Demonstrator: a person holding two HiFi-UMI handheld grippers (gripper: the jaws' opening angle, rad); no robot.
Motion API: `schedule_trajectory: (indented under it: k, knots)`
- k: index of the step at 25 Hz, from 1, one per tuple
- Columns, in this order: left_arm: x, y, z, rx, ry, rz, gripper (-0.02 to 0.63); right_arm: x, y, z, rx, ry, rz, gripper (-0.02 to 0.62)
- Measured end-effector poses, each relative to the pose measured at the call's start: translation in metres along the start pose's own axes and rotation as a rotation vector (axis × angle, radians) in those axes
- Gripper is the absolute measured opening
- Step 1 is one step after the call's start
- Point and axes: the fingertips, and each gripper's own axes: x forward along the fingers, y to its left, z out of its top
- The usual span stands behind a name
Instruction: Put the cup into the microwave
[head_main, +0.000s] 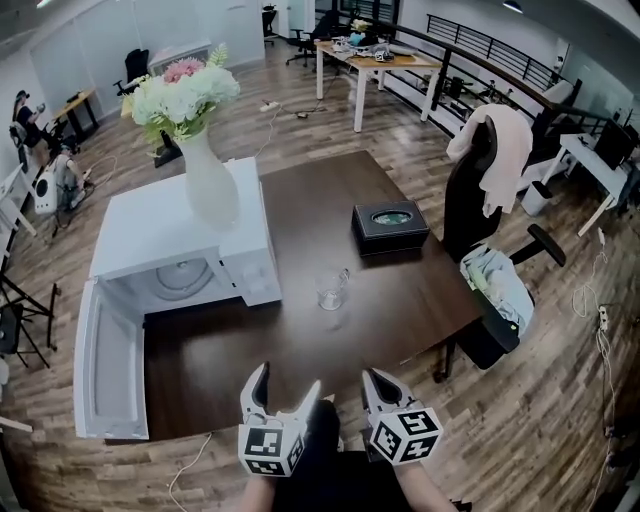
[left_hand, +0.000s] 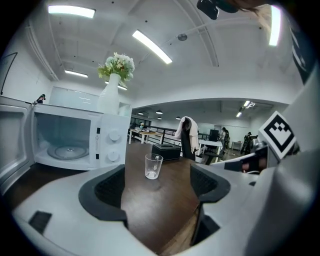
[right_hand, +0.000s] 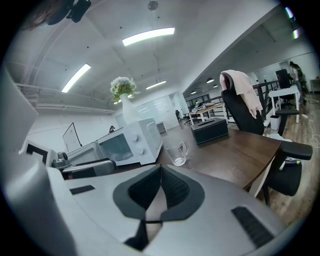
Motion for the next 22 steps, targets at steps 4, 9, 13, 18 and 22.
schedule_trajectory:
  k: [4,9,13,18,22]
  knots:
    - [0.028,0.007,0.0,0.006,0.015,-0.036,0.387,0.016,-0.016,0.013,0.004,-0.001,-0.034,-0.008]
    - [0.062,0.014,0.002,0.01,0.025,-0.063,0.399,0.037,-0.035,0.022,0.015,0.013,-0.075,-0.008]
    - [0.089,0.014,0.0,0.007,0.045,-0.111,0.411,0.05,-0.047,0.024,0.027,0.03,-0.106,-0.008]
    - [0.125,0.012,-0.006,0.041,0.071,-0.152,0.42,0.064,-0.063,0.024,0.038,0.056,-0.137,-0.008]
    - [0.152,0.013,-0.01,0.046,0.085,-0.172,0.425,0.073,-0.076,0.023,0.053,0.071,-0.165,-0.008]
